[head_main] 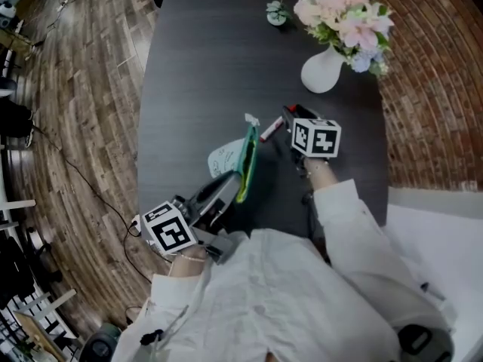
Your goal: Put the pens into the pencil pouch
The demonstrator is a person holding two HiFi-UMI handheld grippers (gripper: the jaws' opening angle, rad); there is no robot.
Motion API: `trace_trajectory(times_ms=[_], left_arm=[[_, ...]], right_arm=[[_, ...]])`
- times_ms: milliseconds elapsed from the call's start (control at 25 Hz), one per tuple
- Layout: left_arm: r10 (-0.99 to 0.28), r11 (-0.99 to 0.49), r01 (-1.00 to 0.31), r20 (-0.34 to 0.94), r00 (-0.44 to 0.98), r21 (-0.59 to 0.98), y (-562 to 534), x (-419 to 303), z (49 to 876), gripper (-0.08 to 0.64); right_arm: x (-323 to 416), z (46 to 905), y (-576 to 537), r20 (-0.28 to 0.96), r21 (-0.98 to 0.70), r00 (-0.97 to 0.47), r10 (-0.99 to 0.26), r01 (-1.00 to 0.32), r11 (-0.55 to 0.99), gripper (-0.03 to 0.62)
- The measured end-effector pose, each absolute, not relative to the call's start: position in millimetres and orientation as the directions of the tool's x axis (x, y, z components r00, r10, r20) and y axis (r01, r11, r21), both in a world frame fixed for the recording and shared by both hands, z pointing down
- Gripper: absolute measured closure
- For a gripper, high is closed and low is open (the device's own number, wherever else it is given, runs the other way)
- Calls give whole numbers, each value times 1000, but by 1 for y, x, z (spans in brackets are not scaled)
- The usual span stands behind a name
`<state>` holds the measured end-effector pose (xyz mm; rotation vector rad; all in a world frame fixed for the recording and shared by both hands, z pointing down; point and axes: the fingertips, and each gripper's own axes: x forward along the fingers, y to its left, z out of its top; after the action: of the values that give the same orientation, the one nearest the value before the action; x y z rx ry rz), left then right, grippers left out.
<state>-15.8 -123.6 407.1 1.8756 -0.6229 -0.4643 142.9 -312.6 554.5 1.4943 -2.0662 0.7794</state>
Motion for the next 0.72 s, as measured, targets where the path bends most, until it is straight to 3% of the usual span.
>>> trace_trajectory(times_ms=[480, 720], left_arm=[[-620, -292, -213, -15, 785, 932, -125, -17, 409, 520], [-629, -291, -219, -14, 777, 931, -125, -19, 409, 520]], right_arm=[[142, 563, -316, 738, -38, -226, -636, -955, 295, 457], [142, 565, -302, 752, -14, -220, -621, -948, 319, 529]])
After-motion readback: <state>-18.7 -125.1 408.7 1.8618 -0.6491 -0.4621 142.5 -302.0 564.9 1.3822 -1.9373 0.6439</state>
